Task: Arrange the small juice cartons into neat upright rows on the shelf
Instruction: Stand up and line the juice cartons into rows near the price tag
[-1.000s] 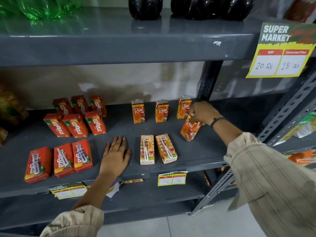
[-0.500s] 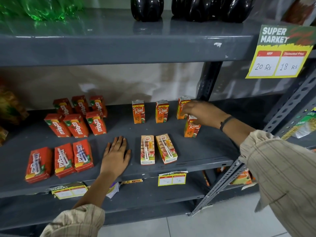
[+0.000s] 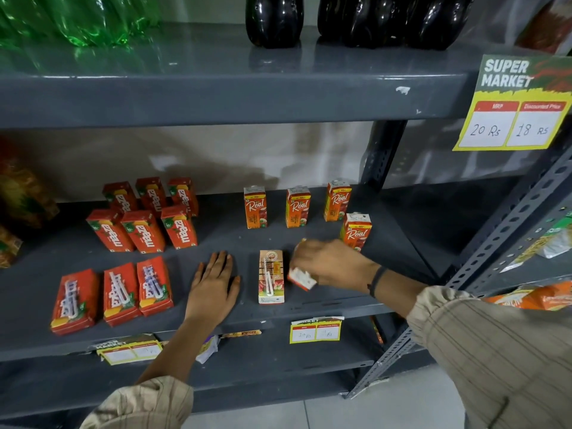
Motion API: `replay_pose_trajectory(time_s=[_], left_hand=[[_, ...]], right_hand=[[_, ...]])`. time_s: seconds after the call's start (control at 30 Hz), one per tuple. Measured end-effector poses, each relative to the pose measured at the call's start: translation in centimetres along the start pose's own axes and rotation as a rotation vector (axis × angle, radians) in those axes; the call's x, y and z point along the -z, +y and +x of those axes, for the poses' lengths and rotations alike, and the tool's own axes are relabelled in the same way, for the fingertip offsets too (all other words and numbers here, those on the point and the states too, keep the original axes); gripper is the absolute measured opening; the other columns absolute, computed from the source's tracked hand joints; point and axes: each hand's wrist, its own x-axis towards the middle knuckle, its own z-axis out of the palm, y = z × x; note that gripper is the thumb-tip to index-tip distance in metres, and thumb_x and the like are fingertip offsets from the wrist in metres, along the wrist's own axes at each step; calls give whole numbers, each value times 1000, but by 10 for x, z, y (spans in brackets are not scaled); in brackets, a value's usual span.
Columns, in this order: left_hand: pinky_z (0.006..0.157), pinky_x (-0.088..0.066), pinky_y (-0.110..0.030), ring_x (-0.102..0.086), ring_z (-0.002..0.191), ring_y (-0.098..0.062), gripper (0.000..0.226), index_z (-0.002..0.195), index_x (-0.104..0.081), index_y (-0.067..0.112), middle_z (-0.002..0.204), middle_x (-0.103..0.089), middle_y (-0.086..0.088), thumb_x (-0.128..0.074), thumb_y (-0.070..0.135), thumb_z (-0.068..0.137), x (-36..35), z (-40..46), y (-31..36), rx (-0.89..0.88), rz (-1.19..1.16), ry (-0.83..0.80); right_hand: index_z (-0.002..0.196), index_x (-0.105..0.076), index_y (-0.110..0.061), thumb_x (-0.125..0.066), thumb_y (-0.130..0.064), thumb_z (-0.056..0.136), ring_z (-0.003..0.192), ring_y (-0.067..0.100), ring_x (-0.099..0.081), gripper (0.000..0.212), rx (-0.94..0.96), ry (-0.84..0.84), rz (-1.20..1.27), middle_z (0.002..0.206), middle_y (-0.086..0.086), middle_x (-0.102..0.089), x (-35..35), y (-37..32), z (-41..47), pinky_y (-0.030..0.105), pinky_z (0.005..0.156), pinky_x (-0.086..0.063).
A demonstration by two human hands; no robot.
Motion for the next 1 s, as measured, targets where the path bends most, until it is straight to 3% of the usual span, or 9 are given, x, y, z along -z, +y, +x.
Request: replay_pose_trajectory(time_s=[0.1, 0.17, 0.3, 0.4, 0.5, 0.6, 0.73, 0.83, 1.0], left_hand=[[117, -7, -41, -13, 144, -23, 61, 143, -23, 11, 154, -23, -9, -21, 43, 90, 0, 1, 0, -3, 8, -3], [117, -6, -41, -12, 144, -22, 58, 143, -22, 11, 154, -22, -9, -23, 40, 92, 0, 1, 1, -3, 10, -7], [117, -4, -39, -12, 144, -22, 66, 143, -22, 12, 155, -21, -8, -14, 45, 86, 1, 0, 1, -2, 22, -9], [117, -5, -40, -11, 144, -22, 65, 143, -21, 12, 155, -21, -8, -16, 44, 87, 2, 0, 2, 0, 21, -13], [117, -5, -39, -10, 144, -21, 55, 143, -20, 13, 155, -19, -7, -25, 39, 95, 2, 0, 3, -2, 15, -14], [118, -4, -39, -9, 144, -21, 54, 144, -20, 13, 156, -18, -7, -28, 37, 96, 2, 0, 2, -3, 10, -16], [118, -6, -40, -11, 144, -21, 63, 143, -22, 12, 155, -21, -7, -17, 43, 88, 2, 0, 2, 2, 12, -17], [118, -6, -41, -12, 144, -22, 65, 143, -22, 12, 154, -22, -8, -15, 44, 86, 1, 0, 0, 0, 22, -11], [117, -5, -40, -12, 144, -21, 79, 143, -23, 12, 155, -22, -8, 0, 52, 78, 0, 0, 0, -4, 20, -8]], right_hand=[[127, -46, -21, -74, -33, 74, 104, 26, -61, 61, -530, 125, 349, 118, 8, -63, 17, 12, 10, 35, 77, -55], [127, -45, -21, -75, -34, 73, 103, 28, -63, 63, -739, 182, 476, 117, 9, -64, 21, 17, 15, 39, 82, -56], [120, -49, -18, -73, -40, 75, 103, 29, -62, 55, -845, 67, 491, 113, 10, -63, 17, 11, 20, 38, 80, -55], [114, -49, -13, -62, -67, 71, 94, 29, -63, 70, -904, 6, 358, 101, 10, -62, 28, 7, 29, 35, 69, -52], [76, -57, -10, -32, -82, 73, 65, 19, -61, 77, -1034, -140, 195, 65, 4, -55, 42, 7, 43, 25, 49, -43], [55, -49, -13, -33, -74, 81, 56, 16, -53, 68, -1025, -264, 224, 54, 1, -46, 40, 10, 54, 24, 48, -40], [86, -62, -7, -64, -36, 82, 80, 26, -61, 30, -874, -282, 361, 84, 9, -64, 45, 23, 55, 31, 67, -49], [113, -61, -6, -69, -7, 79, 97, 28, -61, 36, -703, -299, 320, 113, 15, -63, 55, 37, 54, 29, 72, -45], [114, -63, -16, -71, 1, 76, 109, 27, -57, 42, -473, -365, 307, 126, 10, -58, 55, 52, 52, 28, 78, -42]])
